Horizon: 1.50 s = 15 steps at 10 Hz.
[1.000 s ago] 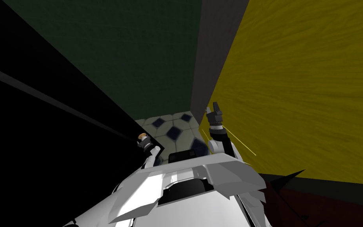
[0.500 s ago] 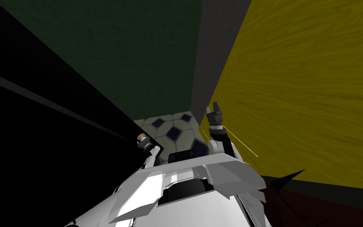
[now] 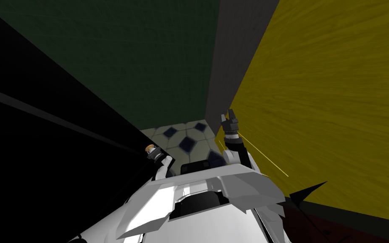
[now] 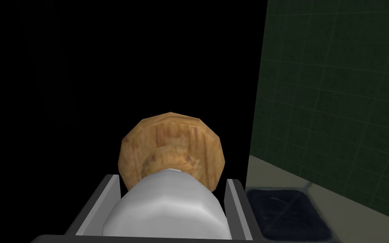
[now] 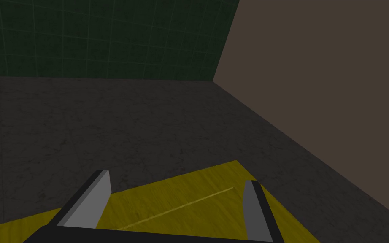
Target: Push the door open
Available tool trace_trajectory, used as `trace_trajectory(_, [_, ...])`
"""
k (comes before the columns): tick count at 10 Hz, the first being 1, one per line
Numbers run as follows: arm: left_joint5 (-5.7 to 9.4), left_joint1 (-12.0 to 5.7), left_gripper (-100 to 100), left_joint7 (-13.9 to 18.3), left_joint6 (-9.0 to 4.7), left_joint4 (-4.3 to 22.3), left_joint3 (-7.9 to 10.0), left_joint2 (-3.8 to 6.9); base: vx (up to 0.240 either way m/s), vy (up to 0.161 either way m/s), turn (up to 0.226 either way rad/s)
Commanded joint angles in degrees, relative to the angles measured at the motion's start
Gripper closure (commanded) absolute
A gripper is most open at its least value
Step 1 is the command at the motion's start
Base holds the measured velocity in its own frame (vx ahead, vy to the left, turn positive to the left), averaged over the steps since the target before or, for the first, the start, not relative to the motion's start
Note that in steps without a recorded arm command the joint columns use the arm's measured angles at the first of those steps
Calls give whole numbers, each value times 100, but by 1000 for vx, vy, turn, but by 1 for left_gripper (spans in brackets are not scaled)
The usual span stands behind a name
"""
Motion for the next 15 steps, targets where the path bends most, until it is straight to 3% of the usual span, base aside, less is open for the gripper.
trace_trajectory(1, [-15, 35, 100, -11, -15, -88, 186, -8, 79, 33, -9])
trace_trajectory(3, [-28, 12, 100, -19, -32, -65, 255, -35, 75, 29, 14])
trace_trajectory(7, [-99, -116, 100, -62, -127, 60, 639, -239, 99, 39, 17])
trace_trajectory(8, [-94, -83, 100, -59, -95, 57, 570, -236, 48, 22, 8])
trace_trajectory(9, [-49, -80, 100, -76, -112, 52, 656, -76, 72, 12, -2])
trace_trajectory(10, [-34, -79, 100, -80, -115, 50, 680, -35, 132, 37, 32])
trace_trajectory(11, [19, -73, 100, -98, -125, 46, 764, 76, 181, 90, 47])
trace_trajectory(13, [19, -73, 100, -98, -125, 46, 764, 76, 112, 60, 34])
trace_trajectory(15, [120, -63, 100, -131, -144, 38, 926, 172, 152, 63, 39])
